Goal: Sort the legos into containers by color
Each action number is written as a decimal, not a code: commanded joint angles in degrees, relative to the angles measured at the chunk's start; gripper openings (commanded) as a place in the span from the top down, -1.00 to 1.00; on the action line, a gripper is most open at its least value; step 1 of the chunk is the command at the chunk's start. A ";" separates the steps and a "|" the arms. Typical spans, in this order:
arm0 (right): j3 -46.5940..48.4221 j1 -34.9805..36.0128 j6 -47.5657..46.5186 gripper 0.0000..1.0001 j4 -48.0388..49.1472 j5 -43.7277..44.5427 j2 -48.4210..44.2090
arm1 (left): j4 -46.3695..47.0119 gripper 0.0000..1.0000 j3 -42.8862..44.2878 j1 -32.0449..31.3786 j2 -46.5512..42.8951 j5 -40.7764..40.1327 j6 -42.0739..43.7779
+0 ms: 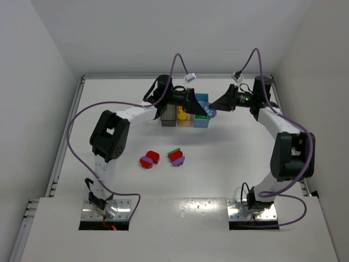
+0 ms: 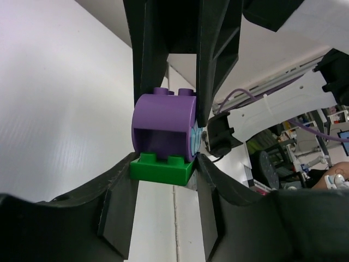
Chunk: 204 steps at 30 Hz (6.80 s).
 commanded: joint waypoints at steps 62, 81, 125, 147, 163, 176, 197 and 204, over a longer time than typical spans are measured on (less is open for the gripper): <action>5.68 -4.28 -4.59 1.00 -3.49 1.87 0.58 | -30.40 0.31 18.08 -2.39 8.99 -43.08 30.41; 4.63 -4.28 -5.64 1.00 -4.02 2.40 -0.56 | -27.59 -0.18 21.33 -4.59 12.33 -42.02 28.66; 44.00 25.15 -31.13 0.99 -24.59 39.92 33.27 | -48.14 -1.00 -8.37 32.50 -26.34 -32.19 39.80; 38.66 27.44 -33.67 -0.66 -26.51 49.93 24.33 | -72.49 -0.90 -19.88 24.00 -37.06 -34.80 73.46; 12.54 17.70 -42.65 -0.66 -30.30 50.03 -3.37 | -77.69 -0.85 -27.97 1.31 -39.09 -51.85 84.29; 7.53 12.59 -42.65 -0.66 -30.83 48.28 -6.89 | -65.30 -0.83 -27.89 -9.59 -38.12 -41.93 79.36; 3.31 4.86 -41.59 -0.66 -33.55 48.28 -13.40 | -47.98 -1.00 -22.53 -20.32 -18.79 -59.94 55.38; 2.79 3.28 -41.59 -0.66 -34.08 47.13 -13.40 | -47.45 -1.00 -21.91 -20.32 -15.71 -61.88 55.37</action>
